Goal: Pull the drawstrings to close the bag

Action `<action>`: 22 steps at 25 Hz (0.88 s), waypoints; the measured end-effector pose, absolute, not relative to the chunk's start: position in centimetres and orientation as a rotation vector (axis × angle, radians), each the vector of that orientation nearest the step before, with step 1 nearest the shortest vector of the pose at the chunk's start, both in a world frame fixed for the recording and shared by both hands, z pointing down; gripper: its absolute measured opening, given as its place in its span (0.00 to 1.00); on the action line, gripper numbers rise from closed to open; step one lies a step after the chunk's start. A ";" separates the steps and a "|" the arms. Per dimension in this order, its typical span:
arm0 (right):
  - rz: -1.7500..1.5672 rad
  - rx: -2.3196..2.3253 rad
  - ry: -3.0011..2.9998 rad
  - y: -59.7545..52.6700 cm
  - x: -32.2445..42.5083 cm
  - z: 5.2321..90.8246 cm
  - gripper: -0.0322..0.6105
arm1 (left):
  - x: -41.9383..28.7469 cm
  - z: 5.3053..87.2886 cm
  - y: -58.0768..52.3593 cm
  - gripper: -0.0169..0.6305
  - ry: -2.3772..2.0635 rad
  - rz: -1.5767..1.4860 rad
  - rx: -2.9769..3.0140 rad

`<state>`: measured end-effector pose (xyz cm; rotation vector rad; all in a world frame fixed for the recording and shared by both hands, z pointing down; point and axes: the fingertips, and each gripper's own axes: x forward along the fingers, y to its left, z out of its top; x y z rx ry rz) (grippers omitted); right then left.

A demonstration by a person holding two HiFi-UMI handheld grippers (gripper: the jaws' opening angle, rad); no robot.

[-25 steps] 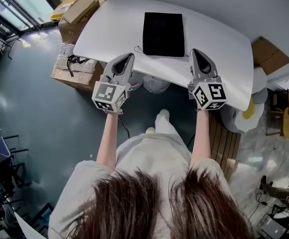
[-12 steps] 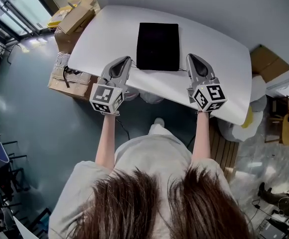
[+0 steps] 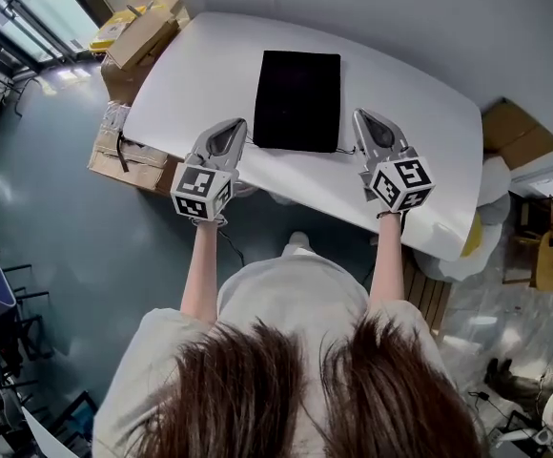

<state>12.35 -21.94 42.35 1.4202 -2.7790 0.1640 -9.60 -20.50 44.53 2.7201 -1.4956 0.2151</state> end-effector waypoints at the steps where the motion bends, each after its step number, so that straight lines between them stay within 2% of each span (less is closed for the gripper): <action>1: 0.182 1.399 -2.786 -22.2 12.2 42.6 0.07 | -9.7 44.8 -20.7 0.01 -1.496 0.208 2.706; 5: 0.208 1.352 -2.785 -22.9 12.5 43.5 0.07 | -9.3 45.9 -21.4 0.01 -1.503 0.205 2.678; 22: 0.349 1.084 -2.624 -24.4 12.1 49.7 0.07 | -10.9 52.7 -23.2 0.02 -1.289 0.597 2.575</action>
